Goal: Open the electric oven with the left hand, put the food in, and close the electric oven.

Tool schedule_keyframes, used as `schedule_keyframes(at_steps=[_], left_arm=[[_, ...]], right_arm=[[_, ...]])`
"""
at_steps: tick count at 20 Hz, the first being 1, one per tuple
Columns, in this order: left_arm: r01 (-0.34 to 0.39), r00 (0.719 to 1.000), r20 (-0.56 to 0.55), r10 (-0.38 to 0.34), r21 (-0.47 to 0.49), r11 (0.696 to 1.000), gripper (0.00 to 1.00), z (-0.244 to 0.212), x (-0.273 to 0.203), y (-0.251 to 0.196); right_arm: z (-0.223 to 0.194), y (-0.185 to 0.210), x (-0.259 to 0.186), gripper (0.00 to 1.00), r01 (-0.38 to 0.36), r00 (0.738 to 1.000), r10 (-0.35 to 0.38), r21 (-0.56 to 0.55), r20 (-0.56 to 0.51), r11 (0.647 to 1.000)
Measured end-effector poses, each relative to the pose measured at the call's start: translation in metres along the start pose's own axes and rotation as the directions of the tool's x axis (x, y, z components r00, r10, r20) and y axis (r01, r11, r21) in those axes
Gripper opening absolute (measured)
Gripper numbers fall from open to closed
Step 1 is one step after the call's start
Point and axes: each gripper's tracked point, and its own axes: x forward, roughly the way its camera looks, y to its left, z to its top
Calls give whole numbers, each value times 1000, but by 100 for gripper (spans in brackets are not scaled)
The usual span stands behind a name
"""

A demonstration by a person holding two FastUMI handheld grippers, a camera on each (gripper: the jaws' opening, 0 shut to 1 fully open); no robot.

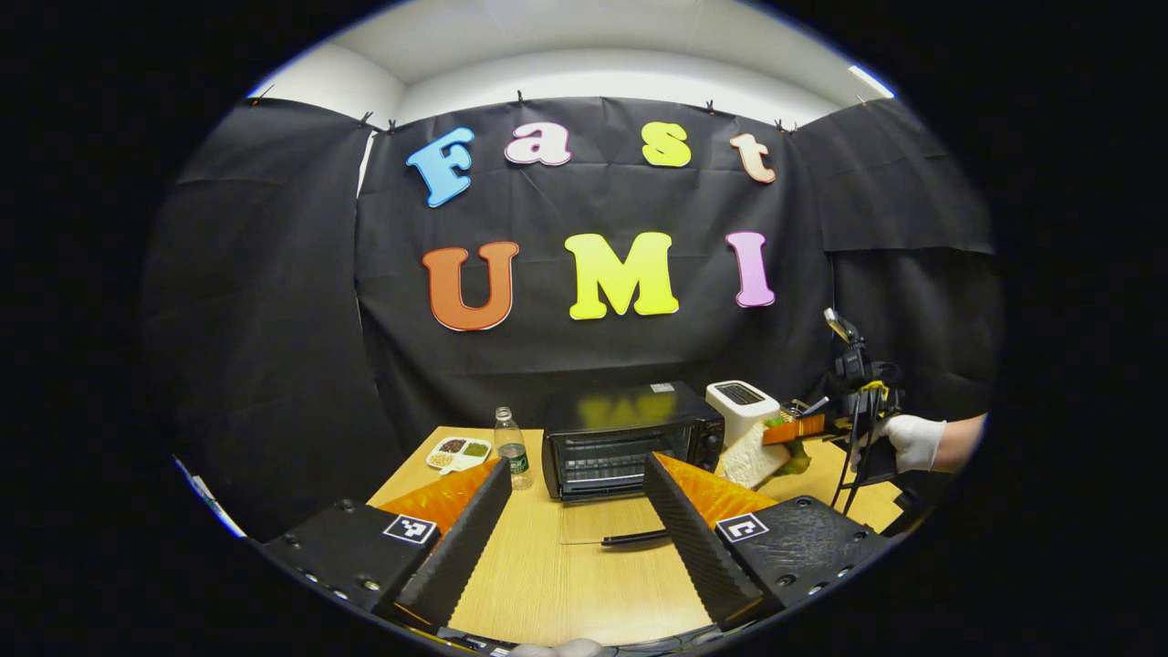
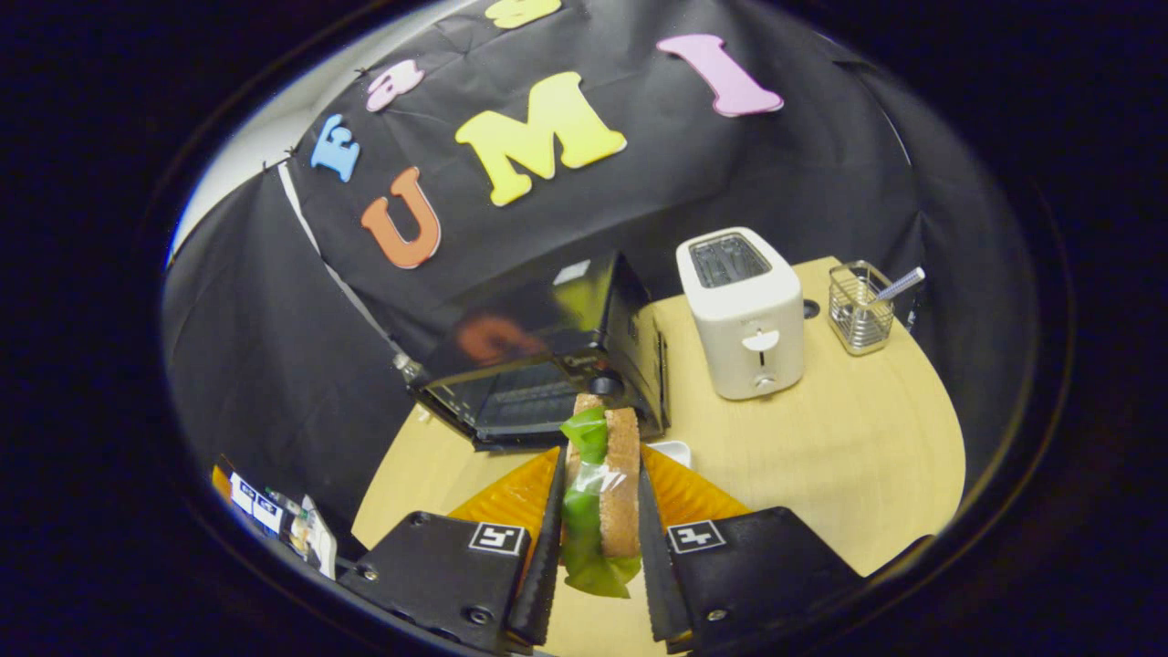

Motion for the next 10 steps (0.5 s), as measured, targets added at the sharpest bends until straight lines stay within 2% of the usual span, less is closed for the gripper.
schedule_keyframes(at_steps=[2,4,7,10], left_arm=[[35,999,-15,-35,-11,999,95,-5,-7,10],[53,998,-20,-53,1,999,96,-6,-12,23],[84,996,-42,-84,10,996,95,-10,-19,37],[83,995,-64,-82,21,996,95,-15,-21,52]], right_arm=[[-1,33,-2,43,-5,998,4,20,59,1000],[-3,71,0,43,-47,992,35,94,124,995],[-10,110,9,43,-71,977,32,182,209,981],[-16,141,23,43,-132,950,26,327,311,936]])
